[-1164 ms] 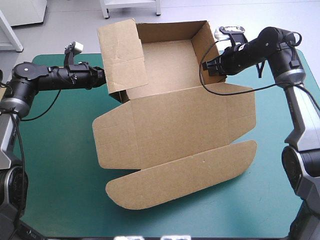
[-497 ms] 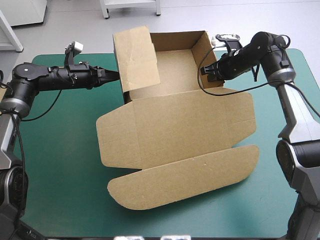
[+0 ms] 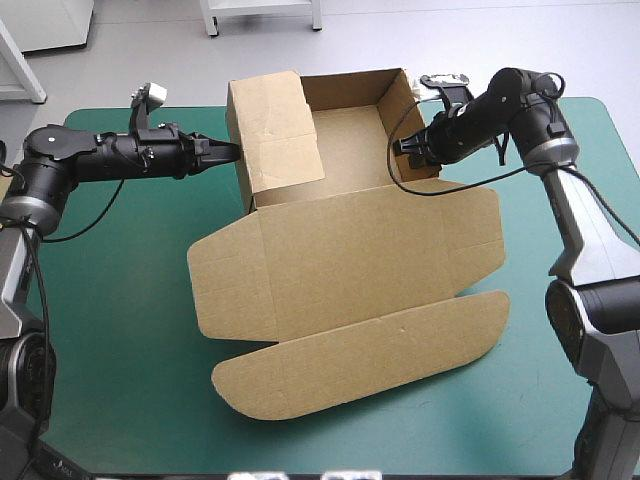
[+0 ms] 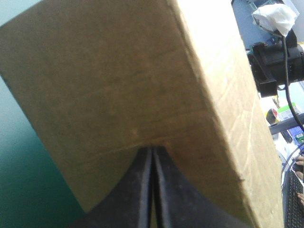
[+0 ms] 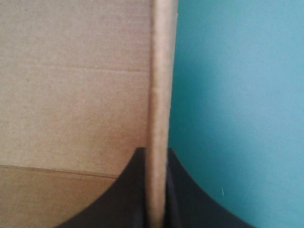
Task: Fold the box
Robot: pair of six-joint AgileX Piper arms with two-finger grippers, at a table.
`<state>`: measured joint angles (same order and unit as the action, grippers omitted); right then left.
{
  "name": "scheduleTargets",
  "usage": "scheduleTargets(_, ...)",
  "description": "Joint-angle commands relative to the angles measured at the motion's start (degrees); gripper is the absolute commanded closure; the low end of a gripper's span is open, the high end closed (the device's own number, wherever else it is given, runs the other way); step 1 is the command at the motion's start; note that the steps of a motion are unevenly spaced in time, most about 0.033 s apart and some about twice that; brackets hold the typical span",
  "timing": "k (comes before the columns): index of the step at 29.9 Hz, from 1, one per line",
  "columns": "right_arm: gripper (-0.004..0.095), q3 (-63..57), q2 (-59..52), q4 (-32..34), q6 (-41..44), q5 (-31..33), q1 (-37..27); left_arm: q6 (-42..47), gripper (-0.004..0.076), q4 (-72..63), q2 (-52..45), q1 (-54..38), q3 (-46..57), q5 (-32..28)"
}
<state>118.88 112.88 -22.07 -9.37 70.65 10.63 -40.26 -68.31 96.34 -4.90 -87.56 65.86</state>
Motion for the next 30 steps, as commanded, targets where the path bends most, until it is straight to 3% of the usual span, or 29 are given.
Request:
scheduleTargets(1,0.0907,1.63,-3.57,-0.69,0.91,-2.53,1.17,0.16,0.0650,-5.01,-2.64,0.28,-1.63,0.45)
scheduleTargets(7,0.0907,1.63,-3.57,0.91,1.58,-3.49,3.20,1.30,0.0404,-5.24,-2.64,0.28,-1.63,0.21)
scheduleTargets(9,0.0907,1.63,-3.57,0.91,1.92,-3.63,3.64,2.15,0.0355,-5.00,-2.64,0.28,-1.63,0.21)
scheduleTargets(19,0.0907,1.63,-3.57,2.27,2.99,-3.85,5.41,4.83,0.0323,-2.16,-2.64,3.21,-1.63,-3.00)
scheduleTargets(30,0.0907,1.63,-3.42,3.94,3.90,-3.85,5.88,5.25,0.0295,-2.28,-2.75,3.62,-2.03,-2.49)
